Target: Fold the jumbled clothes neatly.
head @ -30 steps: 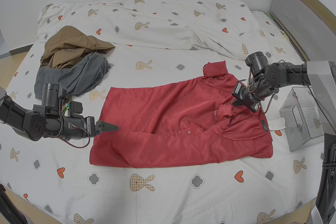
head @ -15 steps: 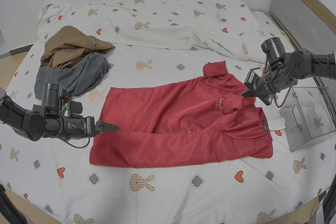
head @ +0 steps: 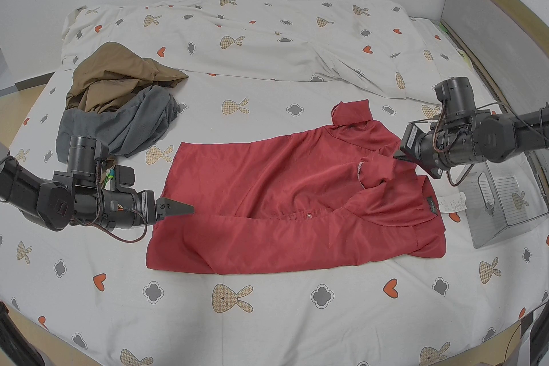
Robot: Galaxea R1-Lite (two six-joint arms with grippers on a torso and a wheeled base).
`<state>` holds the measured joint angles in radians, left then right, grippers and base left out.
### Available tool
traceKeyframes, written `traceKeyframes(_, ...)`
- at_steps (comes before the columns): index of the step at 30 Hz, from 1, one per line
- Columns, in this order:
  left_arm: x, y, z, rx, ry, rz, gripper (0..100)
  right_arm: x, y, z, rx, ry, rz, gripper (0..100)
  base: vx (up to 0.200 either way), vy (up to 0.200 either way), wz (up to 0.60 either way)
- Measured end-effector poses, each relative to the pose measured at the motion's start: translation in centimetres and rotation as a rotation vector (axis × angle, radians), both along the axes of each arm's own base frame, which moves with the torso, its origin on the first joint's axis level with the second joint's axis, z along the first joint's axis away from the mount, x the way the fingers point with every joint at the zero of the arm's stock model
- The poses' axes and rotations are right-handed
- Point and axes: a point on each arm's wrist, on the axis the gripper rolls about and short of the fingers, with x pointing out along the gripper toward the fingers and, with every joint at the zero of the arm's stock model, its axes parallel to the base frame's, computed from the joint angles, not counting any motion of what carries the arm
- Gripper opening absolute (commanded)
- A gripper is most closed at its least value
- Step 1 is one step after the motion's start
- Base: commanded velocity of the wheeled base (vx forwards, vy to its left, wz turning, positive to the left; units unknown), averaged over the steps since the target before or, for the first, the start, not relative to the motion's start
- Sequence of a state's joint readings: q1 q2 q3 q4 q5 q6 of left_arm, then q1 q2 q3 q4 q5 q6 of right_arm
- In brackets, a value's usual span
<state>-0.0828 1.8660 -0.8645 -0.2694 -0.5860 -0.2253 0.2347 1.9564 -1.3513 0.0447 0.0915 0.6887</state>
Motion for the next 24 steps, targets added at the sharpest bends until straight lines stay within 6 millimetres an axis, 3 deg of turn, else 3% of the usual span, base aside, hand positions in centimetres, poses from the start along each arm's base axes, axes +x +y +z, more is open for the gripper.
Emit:
traceKeyframes(14,0.0,0.0,0.0,0.000,0.000,-0.001,100,-5.0,0.3,-5.9,-0.005,-0.039,0.051,0,0.000,0.000,0.00)
traceKeyframes(24,0.0,0.0,-0.1,0.000,0.002,0.000,100,-8.0,0.2,-8.5,-0.042,0.022,0.088,0,0.000,0.000,0.00)
